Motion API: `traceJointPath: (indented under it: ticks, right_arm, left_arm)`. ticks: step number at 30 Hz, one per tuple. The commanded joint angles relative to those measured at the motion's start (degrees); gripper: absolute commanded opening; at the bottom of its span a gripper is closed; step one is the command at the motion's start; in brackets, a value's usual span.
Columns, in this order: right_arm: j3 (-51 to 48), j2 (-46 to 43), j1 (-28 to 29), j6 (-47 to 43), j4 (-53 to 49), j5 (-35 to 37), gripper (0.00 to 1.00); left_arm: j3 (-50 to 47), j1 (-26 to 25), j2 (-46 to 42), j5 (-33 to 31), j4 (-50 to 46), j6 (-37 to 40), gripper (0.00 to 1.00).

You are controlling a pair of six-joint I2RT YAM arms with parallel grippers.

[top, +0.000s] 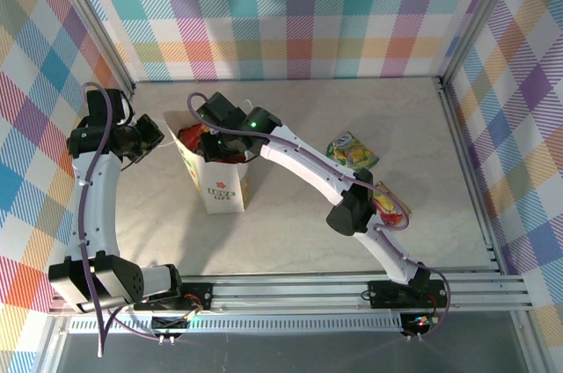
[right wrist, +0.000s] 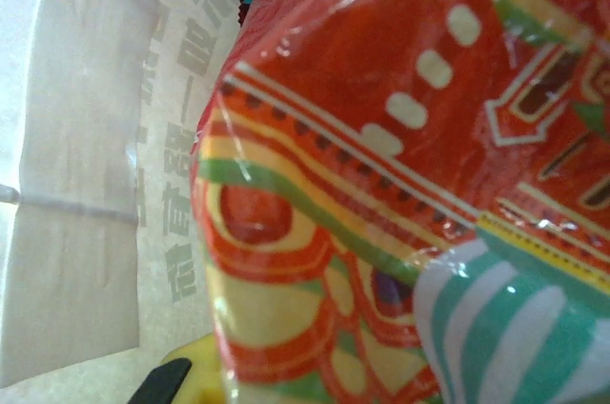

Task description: Place the snacks into the paper bag

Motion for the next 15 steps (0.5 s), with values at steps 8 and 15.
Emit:
traceJointPath:
  ticks: [8,15]
  right_arm:
    - [3.00,0.23,0.15,-5.75,-0.22,7.90,0.05]
    - [2.76,-3.52,0.15,-7.35,-0.96,14.45,0.13]
  left_arm:
    - [-0.29,0.75,-0.37,-0.12,-0.76,1.55,0.09]
    - [-0.25,0.77,-0.37,-0.47,-0.76,1.56,0.09]
